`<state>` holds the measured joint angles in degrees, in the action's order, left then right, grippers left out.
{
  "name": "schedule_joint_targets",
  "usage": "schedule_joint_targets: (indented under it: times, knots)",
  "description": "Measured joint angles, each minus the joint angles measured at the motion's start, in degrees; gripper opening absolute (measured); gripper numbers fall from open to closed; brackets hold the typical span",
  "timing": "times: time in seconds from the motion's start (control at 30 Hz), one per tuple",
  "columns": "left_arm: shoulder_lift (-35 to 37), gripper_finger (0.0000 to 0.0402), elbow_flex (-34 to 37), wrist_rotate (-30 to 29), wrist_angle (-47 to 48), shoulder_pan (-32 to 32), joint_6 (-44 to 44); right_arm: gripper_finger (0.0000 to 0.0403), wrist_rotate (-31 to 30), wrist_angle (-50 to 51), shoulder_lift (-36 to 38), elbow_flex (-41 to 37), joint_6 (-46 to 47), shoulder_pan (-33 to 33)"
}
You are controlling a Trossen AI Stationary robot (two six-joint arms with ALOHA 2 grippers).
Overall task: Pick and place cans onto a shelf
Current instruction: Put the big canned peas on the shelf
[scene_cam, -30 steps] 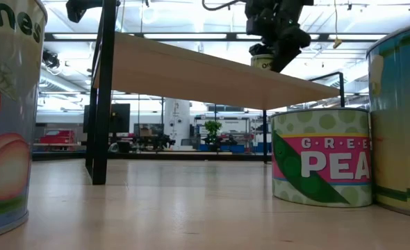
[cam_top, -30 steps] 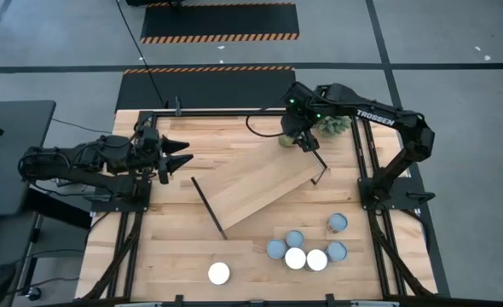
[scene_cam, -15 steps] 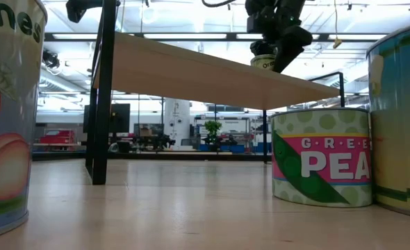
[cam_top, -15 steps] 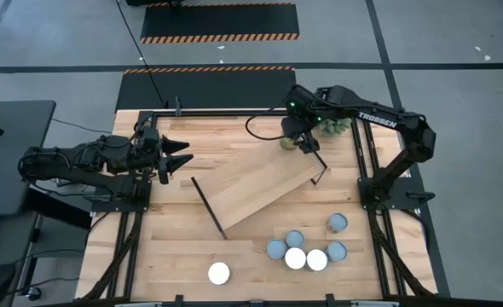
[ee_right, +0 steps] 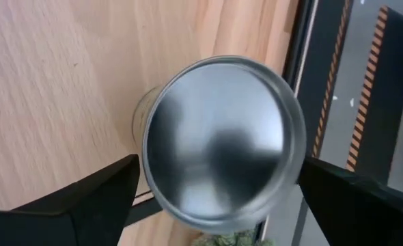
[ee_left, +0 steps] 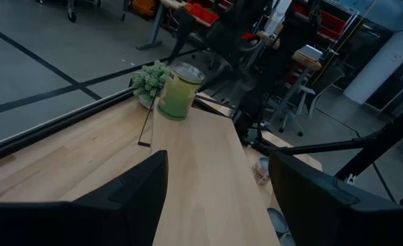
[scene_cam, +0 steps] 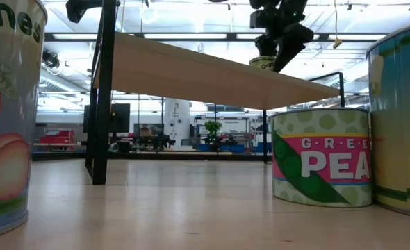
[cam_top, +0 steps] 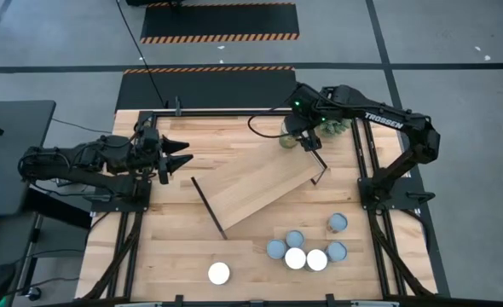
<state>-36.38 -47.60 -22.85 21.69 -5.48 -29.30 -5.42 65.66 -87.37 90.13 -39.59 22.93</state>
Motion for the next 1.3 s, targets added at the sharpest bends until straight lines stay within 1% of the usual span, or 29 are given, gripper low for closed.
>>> schedule_joint_targets:
  times: [0.2,0.33,0.43,0.63,0.83,1.03,1.2,1.3]
  knots:
    - [0.00,0.0259,-0.01,-0.01,0.01,0.00,-0.03,0.0399,-4.85,-0.01,3.69,0.00,1.80,-1.33]
    - [0.02,0.0259,-0.01,-0.02,0.00,0.00,-0.04,0.0399,-7.48,0.14,7.20,0.00,8.01,-3.70]
    - [0.02,0.0259,-0.01,0.00,0.00,0.00,-0.03,0.0396,-6.62,0.16,9.86,0.00,14.47,-7.71]
    - [0.00,0.0259,0.01,0.00,0.02,0.00,0.00,0.0396,-1.06,0.89,12.40,-0.97,30.80,-18.61]
    - [0.01,0.0259,-0.01,-0.01,0.10,0.00,0.49,0.0395,-0.37,-1.43,12.46,-5.35,45.26,-32.09]
    - [0.01,0.0259,0.00,-0.02,0.26,0.00,1.39,0.0395,-0.48,-4.93,12.41,-10.46,56.62,-45.46]
    - [0.02,0.0259,-0.01,-0.25,0.65,0.00,3.02,0.0395,0.82,-11.81,10.16,-17.54,64.13,-54.29]
    - [0.02,0.0259,-0.01,-0.46,1.28,0.00,3.04,0.0395,0.82,-15.64,6.32,-18.78,68.41,-58.66]
